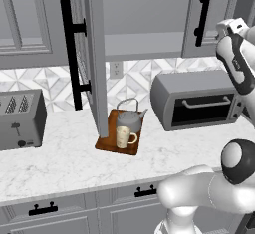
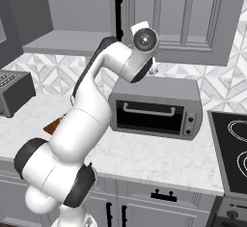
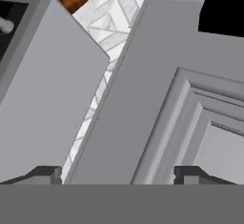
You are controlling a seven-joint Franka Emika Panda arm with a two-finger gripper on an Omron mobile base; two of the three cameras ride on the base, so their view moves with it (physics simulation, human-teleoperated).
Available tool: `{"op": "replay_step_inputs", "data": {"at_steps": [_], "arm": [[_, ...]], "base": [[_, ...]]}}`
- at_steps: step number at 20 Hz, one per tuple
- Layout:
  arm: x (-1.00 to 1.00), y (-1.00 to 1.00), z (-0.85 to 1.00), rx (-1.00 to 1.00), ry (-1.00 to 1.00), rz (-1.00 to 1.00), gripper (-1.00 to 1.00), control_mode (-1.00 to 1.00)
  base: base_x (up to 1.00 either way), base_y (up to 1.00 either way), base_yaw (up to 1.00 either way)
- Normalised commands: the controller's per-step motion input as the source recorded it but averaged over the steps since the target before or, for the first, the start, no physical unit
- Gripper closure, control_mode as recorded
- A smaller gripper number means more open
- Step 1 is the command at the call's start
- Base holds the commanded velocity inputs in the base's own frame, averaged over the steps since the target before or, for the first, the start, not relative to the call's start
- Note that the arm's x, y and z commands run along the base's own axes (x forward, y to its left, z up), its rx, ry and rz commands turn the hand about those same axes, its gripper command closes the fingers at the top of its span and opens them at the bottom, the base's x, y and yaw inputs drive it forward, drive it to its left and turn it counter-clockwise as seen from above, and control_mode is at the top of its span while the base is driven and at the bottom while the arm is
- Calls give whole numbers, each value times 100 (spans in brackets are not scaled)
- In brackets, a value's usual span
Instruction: Pick the kettle from the counter and place it on the tray. Then pick the mug from the cabinet and place it on the tray. Then close the cabinet doors.
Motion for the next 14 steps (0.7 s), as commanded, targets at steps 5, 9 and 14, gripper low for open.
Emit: {"op": "replay_step_inputs", "data": {"at_steps": [5,9,14], "arm": [[-46,-13,-55,0,6,0,-100,-100],[-97,0,14,0,6,0,-100,-100],[-81,0,22,0,12,0,-100,-100]], "base": [[0,0,0],[0,0,0],[0,0,0]]}}
